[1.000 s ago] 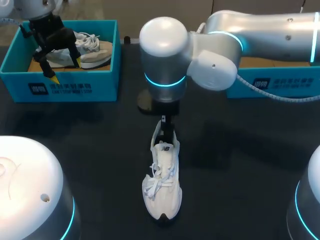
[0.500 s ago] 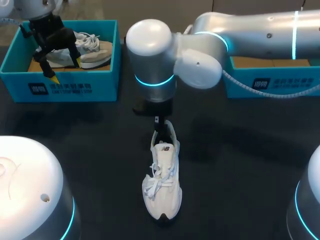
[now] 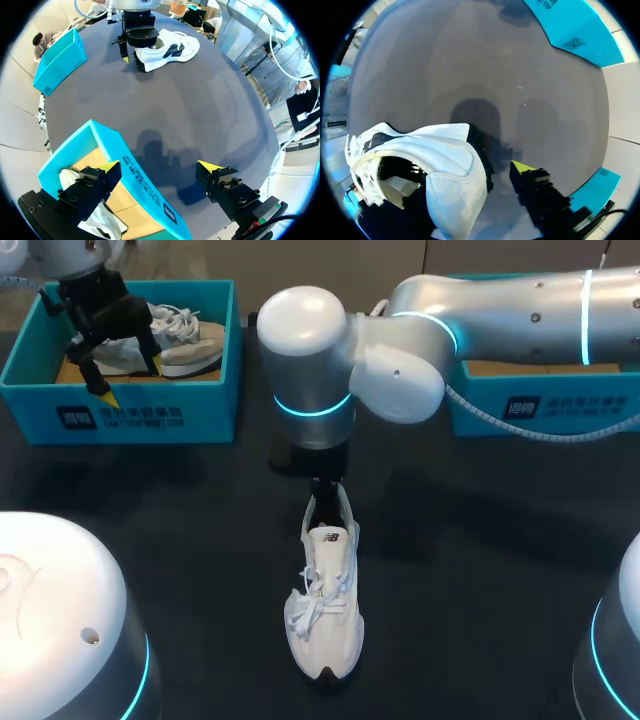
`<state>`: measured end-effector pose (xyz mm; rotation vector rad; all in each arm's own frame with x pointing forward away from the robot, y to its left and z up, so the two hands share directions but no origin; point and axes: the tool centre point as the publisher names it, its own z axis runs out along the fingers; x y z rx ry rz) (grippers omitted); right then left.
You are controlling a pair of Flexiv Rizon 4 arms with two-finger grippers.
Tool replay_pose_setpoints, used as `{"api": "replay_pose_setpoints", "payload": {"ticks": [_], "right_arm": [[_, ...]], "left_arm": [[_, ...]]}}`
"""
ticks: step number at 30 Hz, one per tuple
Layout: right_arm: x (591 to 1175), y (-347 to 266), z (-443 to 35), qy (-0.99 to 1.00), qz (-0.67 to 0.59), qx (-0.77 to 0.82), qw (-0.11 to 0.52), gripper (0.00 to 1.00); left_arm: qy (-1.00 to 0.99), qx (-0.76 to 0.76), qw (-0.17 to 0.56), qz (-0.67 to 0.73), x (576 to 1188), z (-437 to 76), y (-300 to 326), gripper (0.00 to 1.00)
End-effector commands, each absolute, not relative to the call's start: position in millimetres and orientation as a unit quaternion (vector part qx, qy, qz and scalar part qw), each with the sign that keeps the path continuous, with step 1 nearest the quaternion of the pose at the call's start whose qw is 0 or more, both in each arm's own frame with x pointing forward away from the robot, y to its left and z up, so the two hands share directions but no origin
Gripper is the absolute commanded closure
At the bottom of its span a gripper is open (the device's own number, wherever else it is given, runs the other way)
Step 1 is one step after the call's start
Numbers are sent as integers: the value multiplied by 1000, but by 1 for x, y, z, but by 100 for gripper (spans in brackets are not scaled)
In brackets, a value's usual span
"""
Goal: Take the shoe out of the shoebox, open the shoe tongue, remove and reinsert the insole, then place the shoe into the shoebox
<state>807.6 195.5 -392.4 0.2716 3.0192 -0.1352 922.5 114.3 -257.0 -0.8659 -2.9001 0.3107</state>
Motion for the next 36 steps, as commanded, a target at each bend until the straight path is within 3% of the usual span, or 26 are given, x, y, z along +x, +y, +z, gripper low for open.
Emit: {"api": "replay_pose_setpoints", "payload": {"ticks": [1, 3, 14, 23, 25, 36], "right_arm": [[803, 192, -388, 993, -43, 91, 58, 65], [802, 192, -387, 993, -44, 93, 58, 100], [804, 188, -364, 990, -39, 107, 78, 100], [819, 169, -304, 989, -42, 91, 111, 100], [828, 158, -289, 990, -33, 98, 95, 100], [828, 158, -289, 990, -33, 98, 95, 100]], "left_arm": [[-952, -285, 51, 101, 923, -257, 115, 0], [-952, -285, 51, 101, 923, -257, 115, 0], [-952, -285, 51, 101, 923, -257, 115, 0], [-952, -285, 51, 101, 923, -257, 115, 0], [-952, -285, 51, 101, 923, -257, 115, 0], [-952, -285, 51, 101, 923, -257, 115, 0]]}}
